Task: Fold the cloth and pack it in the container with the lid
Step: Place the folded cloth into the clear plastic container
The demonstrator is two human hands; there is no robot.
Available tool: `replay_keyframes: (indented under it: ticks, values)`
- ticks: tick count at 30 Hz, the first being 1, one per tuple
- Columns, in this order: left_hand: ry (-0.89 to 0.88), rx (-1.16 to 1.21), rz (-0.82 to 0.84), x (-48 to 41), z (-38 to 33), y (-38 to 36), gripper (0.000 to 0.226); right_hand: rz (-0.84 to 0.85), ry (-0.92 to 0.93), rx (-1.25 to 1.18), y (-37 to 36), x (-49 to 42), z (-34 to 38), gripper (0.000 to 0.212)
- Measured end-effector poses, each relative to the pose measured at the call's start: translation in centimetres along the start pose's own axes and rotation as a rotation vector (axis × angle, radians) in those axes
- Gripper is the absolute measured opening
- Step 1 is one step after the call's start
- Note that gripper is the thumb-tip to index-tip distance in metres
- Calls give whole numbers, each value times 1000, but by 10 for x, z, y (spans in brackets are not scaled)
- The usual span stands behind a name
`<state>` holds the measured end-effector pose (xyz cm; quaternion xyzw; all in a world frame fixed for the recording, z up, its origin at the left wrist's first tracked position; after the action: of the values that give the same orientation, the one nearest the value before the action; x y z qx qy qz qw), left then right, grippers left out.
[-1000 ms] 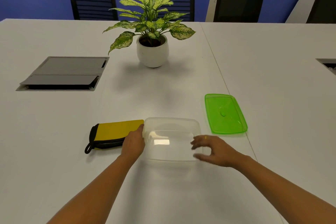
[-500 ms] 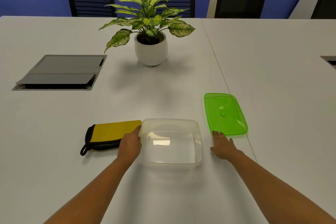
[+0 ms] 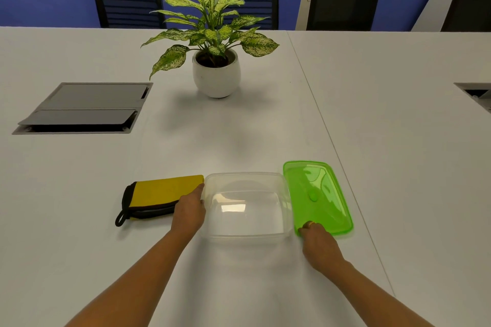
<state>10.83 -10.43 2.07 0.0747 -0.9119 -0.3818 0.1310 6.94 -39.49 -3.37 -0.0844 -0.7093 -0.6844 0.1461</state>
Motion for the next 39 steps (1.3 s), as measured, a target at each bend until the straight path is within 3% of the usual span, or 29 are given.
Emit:
replay_keyframes:
  ticks: [9,12,15,21,26,31,35,39]
  values:
    - [-19,10,27,6,-6,-6,48,2,-56,-141,4,11,-1,42]
    - [-20,30,19,6,-5,-3,47,-122,-188,-323,32,6,-3,38]
    - [6,50,-13,4,1,5,44,-358,-272,-487,70,3,2,27]
    - [128,129,-96,-1,34,38,35,-544,-72,-659,133,-15,66,22]
    - [230,191,-156,-13,70,73,30,-374,197,-644,151,-45,142,25]
    - [294,171,-239,-29,95,105,29,-209,341,-502,148,-76,197,25]
    - [318,141,-269,-42,111,120,34,-146,380,-372,142,-101,220,27]
    - [409,94,-197,-52,127,120,51,-82,351,-214,131,-125,227,23]
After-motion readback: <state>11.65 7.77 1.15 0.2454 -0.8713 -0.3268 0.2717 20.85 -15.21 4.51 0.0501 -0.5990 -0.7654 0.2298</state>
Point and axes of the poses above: each hand's wrist, its own x-axis away from the middle knuckle, its own y-axis out of the back of the hand, z = x × y, the point moved 4 cm from there along -x, towards the middle knuckle, and after that the axes turned 9 degrees about x, right-handed, at the moved point
